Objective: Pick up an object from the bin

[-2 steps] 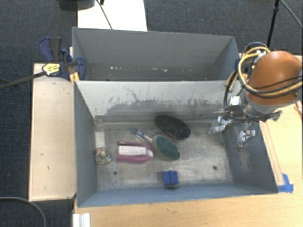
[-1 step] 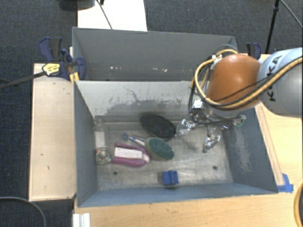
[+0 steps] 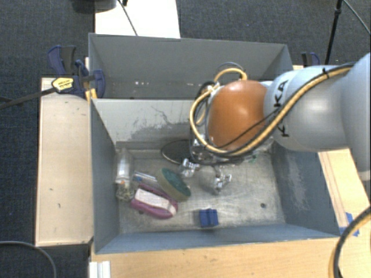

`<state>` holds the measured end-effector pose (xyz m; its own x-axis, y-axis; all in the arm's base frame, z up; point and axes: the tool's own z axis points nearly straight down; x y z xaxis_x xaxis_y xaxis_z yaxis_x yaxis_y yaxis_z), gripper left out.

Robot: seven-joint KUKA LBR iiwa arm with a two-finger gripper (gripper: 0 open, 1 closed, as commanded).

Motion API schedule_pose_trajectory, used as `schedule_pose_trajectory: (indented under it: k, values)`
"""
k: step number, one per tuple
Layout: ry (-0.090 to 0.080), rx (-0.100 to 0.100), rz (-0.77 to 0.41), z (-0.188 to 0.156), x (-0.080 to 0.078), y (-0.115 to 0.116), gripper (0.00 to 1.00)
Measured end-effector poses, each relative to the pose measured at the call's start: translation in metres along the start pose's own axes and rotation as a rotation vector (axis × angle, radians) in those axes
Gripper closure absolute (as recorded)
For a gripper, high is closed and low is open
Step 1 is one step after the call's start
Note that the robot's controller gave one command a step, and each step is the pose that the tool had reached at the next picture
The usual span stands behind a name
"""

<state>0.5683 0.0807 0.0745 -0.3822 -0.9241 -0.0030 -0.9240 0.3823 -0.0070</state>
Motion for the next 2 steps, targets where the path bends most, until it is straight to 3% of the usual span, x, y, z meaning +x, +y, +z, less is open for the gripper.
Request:
schedule_pose_trajectory:
  k: [1, 2]
  values:
    - [-0.007, 0.005, -0.395, -0.0003, 0.0104, 0.0825, 0.0]
    - [-0.014, 0.006, -0.4, -0.0017, 0.0066, 0.0837, 1.0]
